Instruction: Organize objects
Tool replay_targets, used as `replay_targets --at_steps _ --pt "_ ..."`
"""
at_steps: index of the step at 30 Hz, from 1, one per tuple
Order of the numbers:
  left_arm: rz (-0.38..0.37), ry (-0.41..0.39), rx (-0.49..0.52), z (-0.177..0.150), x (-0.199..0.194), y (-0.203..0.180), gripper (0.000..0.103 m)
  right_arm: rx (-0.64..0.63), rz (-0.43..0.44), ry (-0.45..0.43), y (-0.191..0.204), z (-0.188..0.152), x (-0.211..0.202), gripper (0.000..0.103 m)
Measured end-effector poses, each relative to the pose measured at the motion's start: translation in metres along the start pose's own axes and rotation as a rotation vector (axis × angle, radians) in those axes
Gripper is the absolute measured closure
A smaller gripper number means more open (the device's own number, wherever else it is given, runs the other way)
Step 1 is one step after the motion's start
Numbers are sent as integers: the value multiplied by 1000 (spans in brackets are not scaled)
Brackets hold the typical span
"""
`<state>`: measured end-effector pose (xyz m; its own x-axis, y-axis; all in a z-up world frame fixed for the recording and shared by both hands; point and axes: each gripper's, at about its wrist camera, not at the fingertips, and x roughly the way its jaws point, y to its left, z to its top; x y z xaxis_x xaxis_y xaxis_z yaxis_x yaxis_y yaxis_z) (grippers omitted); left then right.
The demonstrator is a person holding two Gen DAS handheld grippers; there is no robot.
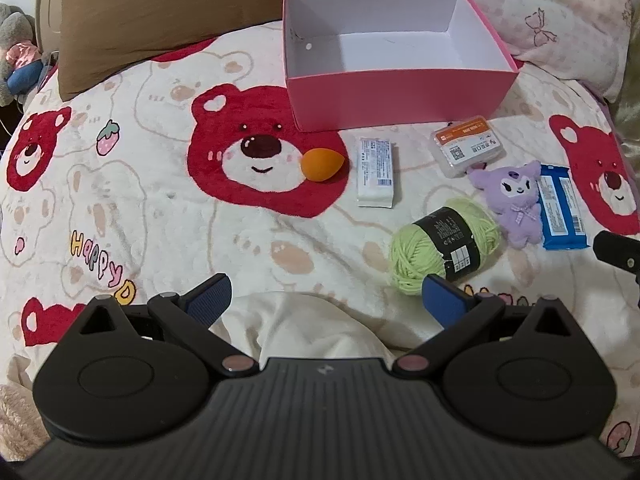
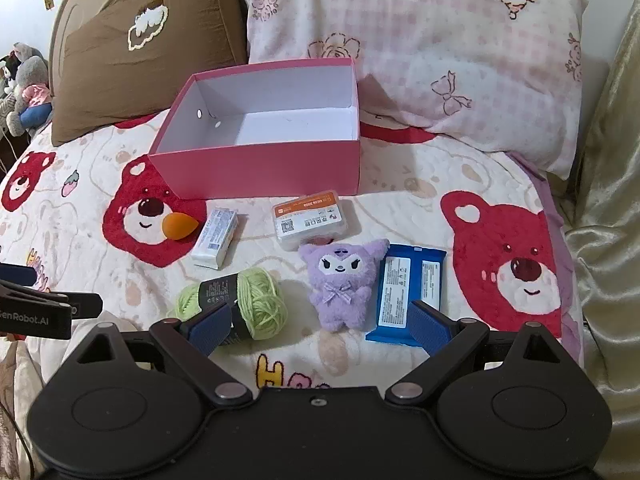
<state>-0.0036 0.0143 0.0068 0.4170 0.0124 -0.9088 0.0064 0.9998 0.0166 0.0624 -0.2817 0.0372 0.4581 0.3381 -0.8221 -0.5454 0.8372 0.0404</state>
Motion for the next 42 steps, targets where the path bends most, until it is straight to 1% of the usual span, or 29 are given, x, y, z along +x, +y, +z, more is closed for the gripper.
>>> replay_targets --at_steps 6,18,42 --pt "1 -8 1 -4 0 0 0 -14 -11 11 2 -1 1 6" --pt "-13 10 -19 -10 3 1 0 -36 -17 27 5 -1 3 6" --pt "-31 14 -13 -8 -1 -1 0 -40 -28 35 3 -1 5 6"
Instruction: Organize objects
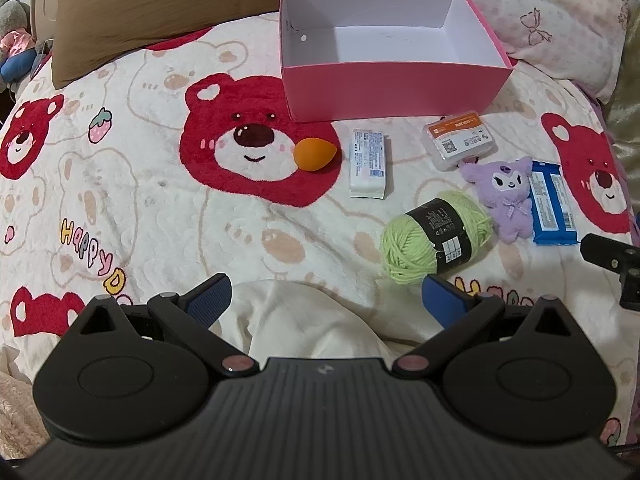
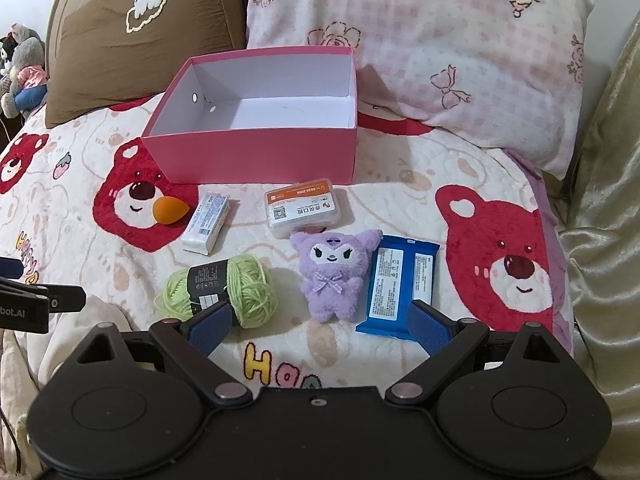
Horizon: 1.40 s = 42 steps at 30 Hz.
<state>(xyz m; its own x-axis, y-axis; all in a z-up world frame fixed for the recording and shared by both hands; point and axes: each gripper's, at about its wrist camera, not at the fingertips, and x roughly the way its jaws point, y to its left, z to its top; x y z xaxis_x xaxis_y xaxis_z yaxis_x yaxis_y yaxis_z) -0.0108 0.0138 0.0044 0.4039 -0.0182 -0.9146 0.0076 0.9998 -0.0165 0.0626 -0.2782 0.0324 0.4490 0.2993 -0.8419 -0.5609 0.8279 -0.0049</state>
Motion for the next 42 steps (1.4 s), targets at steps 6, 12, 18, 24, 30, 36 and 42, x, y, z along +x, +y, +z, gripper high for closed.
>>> replay_targets --at_steps 6,12,18,24,30,36,42 --pt "-5 2 0 0 0 -1 0 -15 -7 0 2 1 -1 6" --pt "-4 1 -1 -1 0 -1 0 -25 -9 4 4 0 -2 6" --pt "-5 2 -1 0 0 0 0 14 51 -1 3 1 -10 6" --pt "-5 2 -6 0 1 0 0 10 67 -9 6 2 -14 6" --pt "-7 2 -9 0 1 2 0 6 46 -7 6 2 -11 6" --pt "-6 2 -10 0 0 2 0 9 45 -3 4 1 -10 6" --pt "-6 4 -11 0 1 1 0 3 46 -2 3 1 -10 6"
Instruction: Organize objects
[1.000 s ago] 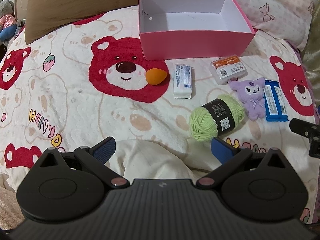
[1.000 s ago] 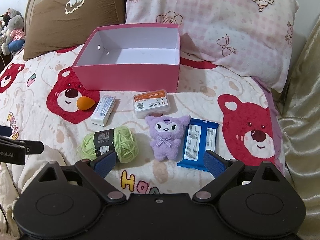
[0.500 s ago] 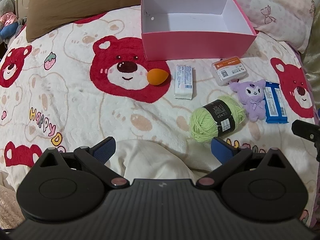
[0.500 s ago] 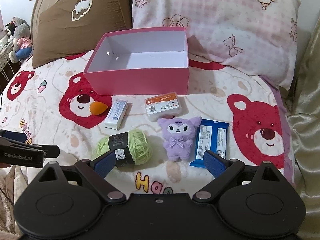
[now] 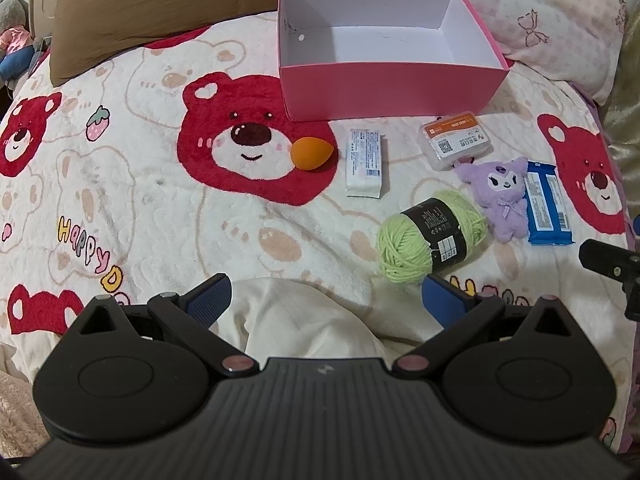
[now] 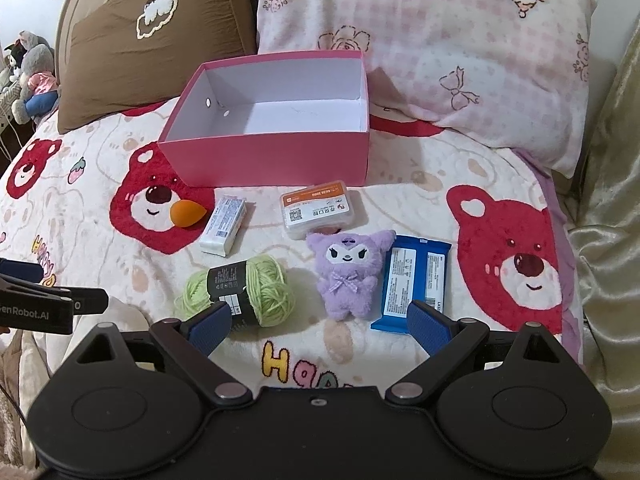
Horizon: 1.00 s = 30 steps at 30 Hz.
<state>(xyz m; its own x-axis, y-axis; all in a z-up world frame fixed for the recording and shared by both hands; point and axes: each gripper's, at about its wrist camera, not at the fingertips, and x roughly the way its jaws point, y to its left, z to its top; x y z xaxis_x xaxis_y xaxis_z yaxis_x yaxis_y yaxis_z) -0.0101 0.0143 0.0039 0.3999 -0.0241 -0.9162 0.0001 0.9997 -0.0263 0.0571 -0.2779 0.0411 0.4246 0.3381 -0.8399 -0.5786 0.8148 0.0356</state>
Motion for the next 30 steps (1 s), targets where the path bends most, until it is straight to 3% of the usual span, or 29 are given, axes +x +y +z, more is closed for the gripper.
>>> replay_targets --at_steps 15,22,25,30 --pt "-4 -2 -10 -6 3 -2 0 -28 10 -10 1 -4 3 6" --pt "4 -107 -24 -8 -1 -5 1 -92 173 -149 2 -9 -5 6" --pt "11 -132 -23 -6 4 -7 2 -166 255 -131 7 -12 2 6" --pt "-9 -146 -26 -6 22 -11 3 -259 289 -107 22 -18 28 6"
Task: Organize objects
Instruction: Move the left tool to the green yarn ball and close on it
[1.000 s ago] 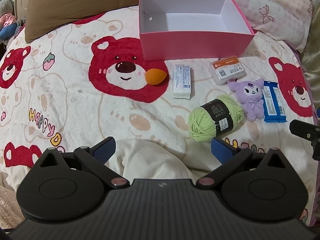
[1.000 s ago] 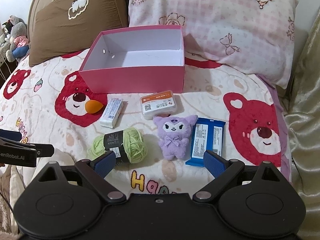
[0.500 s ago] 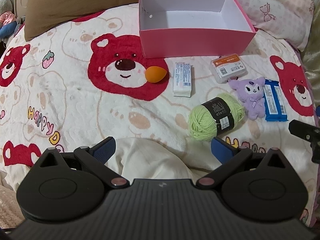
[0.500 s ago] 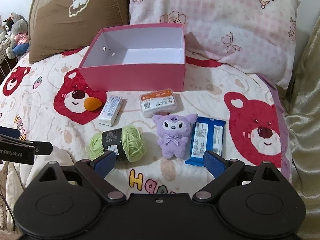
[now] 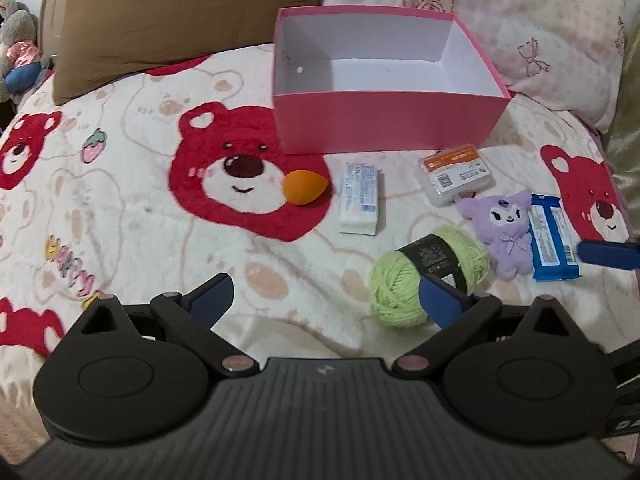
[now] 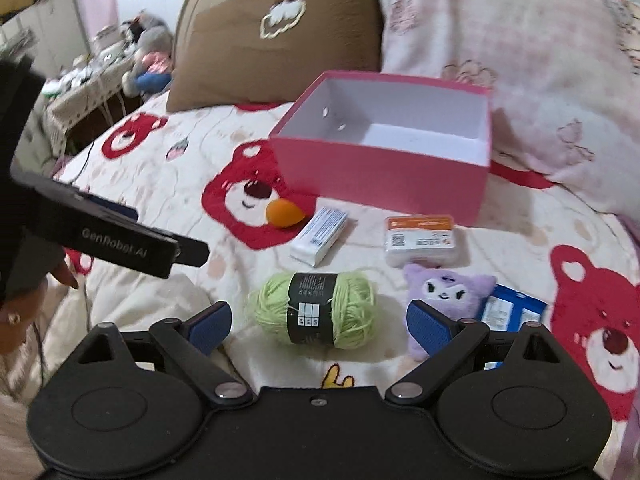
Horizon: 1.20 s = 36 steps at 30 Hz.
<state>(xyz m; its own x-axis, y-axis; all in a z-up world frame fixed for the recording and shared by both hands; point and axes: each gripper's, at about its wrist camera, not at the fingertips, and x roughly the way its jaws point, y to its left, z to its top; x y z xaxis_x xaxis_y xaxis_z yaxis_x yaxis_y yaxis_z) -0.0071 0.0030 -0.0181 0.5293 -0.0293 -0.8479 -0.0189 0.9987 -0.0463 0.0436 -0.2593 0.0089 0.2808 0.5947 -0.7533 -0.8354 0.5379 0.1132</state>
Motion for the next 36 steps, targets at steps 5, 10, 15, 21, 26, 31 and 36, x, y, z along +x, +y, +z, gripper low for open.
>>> replay_targets --at_steps 5,10,15,21,26,31,36 --pt "-56 33 -34 -3 23 -7 6 -59 30 2 -5 -4 22 6" --pt "-102 54 -76 -10 44 -15 11 -106 50 -10 -6 -12 44 6" --pt "-124 62 -65 -18 61 -22 18 -146 81 -30 -6 -23 65 6" --pt "-188 58 -82 -19 72 -19 32 -150 43 -46 -3 -32 90 6" --pt "-198 28 -90 -19 78 -21 41 -192 55 -31 2 -39 102 6" --pt "-241 40 -118 -20 87 -19 49 -203 74 -18 -3 -43 111 6" --pt "-256 52 -171 -20 95 -12 50 -184 101 -38 -7 -45 117 6"
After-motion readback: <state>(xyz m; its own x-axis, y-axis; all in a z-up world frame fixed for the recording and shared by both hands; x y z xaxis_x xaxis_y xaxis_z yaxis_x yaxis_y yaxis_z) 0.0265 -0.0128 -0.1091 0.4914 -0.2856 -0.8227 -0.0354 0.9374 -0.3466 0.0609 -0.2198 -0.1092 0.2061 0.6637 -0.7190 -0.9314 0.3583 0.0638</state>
